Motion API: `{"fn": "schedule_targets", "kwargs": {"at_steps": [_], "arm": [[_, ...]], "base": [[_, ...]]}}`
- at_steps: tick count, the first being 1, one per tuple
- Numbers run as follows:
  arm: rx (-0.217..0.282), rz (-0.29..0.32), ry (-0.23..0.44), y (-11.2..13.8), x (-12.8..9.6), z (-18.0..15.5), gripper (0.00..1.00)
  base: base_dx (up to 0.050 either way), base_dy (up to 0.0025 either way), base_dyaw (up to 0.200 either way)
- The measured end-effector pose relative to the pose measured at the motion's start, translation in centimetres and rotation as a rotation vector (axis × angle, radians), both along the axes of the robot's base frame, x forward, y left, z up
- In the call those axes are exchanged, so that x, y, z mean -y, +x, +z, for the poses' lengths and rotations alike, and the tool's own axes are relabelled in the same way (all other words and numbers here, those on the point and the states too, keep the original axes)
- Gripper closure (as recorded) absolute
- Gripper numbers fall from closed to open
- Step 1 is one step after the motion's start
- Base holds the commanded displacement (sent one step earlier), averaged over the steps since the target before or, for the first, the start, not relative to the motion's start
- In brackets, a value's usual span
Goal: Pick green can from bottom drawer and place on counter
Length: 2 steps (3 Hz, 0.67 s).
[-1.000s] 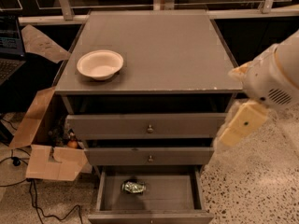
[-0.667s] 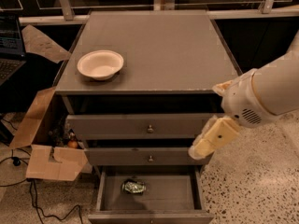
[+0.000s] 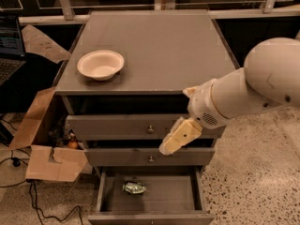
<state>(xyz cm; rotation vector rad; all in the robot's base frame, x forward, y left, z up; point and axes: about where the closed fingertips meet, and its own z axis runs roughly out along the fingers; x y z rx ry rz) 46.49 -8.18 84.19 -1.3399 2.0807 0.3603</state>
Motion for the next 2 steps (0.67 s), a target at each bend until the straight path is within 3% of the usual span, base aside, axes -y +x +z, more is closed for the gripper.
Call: {"fn": "schedule_targets", "kwargs": {"at_steps": [1,2], "arm": [[-0.004,0.007,0.002,0.2,-0.3,-0.3,0.00],[-0.019,-0.033,-0.031,-0.9,-0.8,-1.4,0.00]], "base": [[0.000,0.00000,0.000],[0.000,0.00000,0.000]]}}
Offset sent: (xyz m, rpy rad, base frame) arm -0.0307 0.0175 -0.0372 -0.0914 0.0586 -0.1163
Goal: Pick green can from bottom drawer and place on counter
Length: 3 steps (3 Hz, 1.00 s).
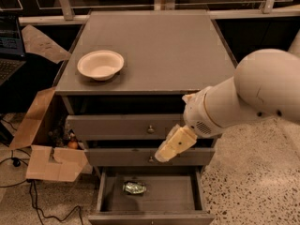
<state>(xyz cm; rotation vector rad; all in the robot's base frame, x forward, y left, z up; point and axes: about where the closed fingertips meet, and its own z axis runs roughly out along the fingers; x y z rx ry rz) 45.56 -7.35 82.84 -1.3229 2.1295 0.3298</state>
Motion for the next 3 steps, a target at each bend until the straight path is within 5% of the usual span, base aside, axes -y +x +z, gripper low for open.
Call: {"fn": "schedule_targets", "kwargs": {"at_steps": [1,3], "arm": [[-0.051,-0.036,0.006,-1.4,-1.8,-5.5,0.00],[-0.104,0.027,0.001,-0.8,-6.1,-15.9,0.00]], "base": [[0.000,0.00000,0.000],[0.000,0.00000,0.000]]}}
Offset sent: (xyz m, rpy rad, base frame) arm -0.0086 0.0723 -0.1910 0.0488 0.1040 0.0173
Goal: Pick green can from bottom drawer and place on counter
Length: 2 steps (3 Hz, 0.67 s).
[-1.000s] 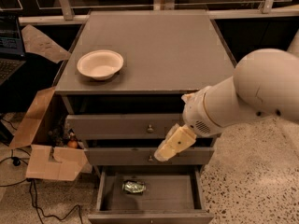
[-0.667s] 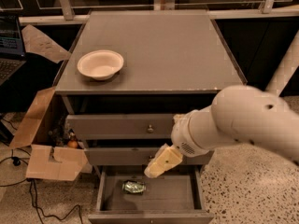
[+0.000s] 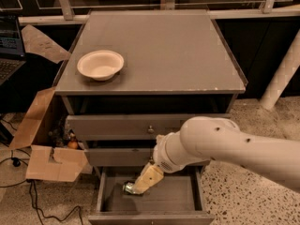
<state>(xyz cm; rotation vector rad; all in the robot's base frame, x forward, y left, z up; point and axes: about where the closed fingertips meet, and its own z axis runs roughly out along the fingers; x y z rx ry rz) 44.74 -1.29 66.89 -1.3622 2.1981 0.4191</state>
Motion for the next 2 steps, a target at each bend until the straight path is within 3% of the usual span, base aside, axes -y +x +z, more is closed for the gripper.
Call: {"fn": "schedule_targets", "kwargs": {"at_steps": [1,2], "arm": [[-0.041,0.092,-0.094,0.50,-2.04,-4.81,0.00],[-0.033,0.083,-0.092,0.23,-2.03,-4.57,0.00]], "base": [[0.000,0.00000,0.000],[0.000,0.00000,0.000]]}}
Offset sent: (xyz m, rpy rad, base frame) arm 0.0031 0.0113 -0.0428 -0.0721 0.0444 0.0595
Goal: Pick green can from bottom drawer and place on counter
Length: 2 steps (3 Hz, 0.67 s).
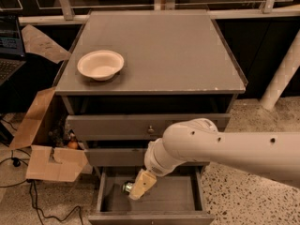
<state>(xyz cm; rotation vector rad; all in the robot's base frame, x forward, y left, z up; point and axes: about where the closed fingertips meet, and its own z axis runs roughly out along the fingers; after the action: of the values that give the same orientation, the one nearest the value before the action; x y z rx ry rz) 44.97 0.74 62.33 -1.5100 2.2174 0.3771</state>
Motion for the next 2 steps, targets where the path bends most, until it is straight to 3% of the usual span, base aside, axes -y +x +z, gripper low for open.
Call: {"fn": "schedule_targets", "kwargs": {"at_steps": [1,2], "arm": [[0.019,-0.014,-0.038,-0.4,0.2,-2.7,0.00],[0.025,-0.149,0.011,2.6,0.2,-6.7,0.00]], "base": [[0.000,0.00000,0.000],[0.000,0.00000,0.000]]}}
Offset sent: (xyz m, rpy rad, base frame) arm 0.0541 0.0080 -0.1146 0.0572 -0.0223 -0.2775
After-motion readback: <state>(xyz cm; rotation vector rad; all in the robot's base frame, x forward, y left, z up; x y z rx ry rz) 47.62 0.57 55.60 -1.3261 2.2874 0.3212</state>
